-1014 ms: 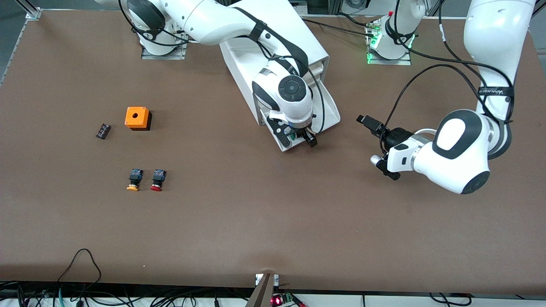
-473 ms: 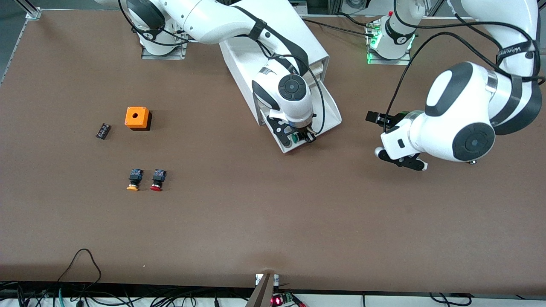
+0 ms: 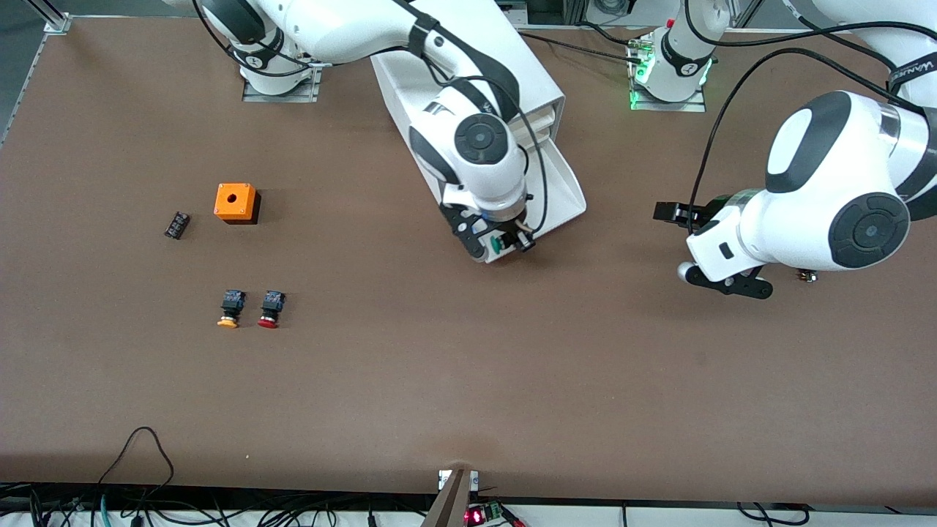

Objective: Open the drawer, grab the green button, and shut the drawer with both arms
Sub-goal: 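Grasp the green button with the right gripper and lift it out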

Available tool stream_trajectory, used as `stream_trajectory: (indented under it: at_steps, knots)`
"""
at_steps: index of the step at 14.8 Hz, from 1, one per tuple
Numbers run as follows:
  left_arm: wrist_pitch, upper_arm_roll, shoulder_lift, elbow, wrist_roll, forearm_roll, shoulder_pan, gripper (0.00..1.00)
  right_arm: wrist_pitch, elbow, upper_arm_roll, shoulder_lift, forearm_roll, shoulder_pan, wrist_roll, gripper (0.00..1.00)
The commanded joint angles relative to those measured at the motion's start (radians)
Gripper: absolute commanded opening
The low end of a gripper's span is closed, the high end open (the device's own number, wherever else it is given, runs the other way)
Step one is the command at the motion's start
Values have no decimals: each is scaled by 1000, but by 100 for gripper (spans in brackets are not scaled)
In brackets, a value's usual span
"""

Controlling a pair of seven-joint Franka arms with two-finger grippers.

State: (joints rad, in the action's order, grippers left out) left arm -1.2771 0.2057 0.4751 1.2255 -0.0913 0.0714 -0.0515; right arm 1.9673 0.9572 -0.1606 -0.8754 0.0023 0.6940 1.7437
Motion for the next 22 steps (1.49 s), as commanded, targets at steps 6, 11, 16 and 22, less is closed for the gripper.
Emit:
stream_trajectory:
  at_steps: [6,11,16,22]
  knots:
    - [-259,12,13,139,-218,-21,-5,100,-220,12,-10,55,65,-240,-738,0]
    - [-526,66,5,347,-419,-22,-37,99,-286,77,-10,75,110,-387,-1175,0]
    - [-704,70,2,485,-648,-38,-123,96,-240,237,-7,113,110,-514,-1447,0]
    - [-884,75,-7,605,-1014,-211,-263,98,79,578,-2,185,104,-603,-1647,0]
